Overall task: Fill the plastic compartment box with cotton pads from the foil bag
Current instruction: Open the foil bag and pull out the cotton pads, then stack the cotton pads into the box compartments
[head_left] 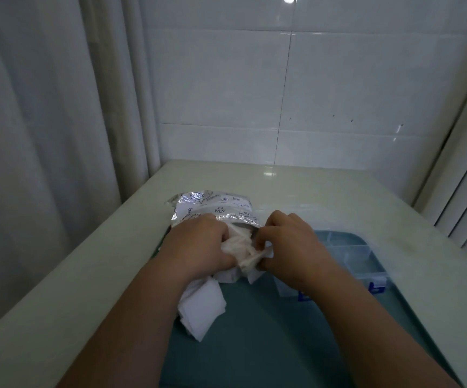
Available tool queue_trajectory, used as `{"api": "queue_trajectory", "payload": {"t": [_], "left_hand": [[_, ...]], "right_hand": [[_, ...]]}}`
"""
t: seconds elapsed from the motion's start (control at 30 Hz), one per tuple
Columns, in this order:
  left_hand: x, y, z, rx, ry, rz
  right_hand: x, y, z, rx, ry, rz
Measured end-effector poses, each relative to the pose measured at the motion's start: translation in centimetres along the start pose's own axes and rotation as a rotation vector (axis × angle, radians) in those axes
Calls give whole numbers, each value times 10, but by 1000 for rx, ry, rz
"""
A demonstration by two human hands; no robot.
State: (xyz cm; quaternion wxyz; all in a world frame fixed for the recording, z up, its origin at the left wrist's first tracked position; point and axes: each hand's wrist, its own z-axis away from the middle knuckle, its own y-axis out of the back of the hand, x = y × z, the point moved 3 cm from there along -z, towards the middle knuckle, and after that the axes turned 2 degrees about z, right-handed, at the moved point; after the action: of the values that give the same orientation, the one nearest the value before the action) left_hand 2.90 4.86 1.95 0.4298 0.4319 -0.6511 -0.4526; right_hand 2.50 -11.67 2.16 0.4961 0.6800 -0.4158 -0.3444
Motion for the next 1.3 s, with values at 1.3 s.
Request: {"api": "queue_trajectory", "payload": {"t": [1.3], "left_hand": [[-4, 3, 2, 21, 91, -2]], "right_hand": [[64, 29, 24, 134, -299, -437]]}}
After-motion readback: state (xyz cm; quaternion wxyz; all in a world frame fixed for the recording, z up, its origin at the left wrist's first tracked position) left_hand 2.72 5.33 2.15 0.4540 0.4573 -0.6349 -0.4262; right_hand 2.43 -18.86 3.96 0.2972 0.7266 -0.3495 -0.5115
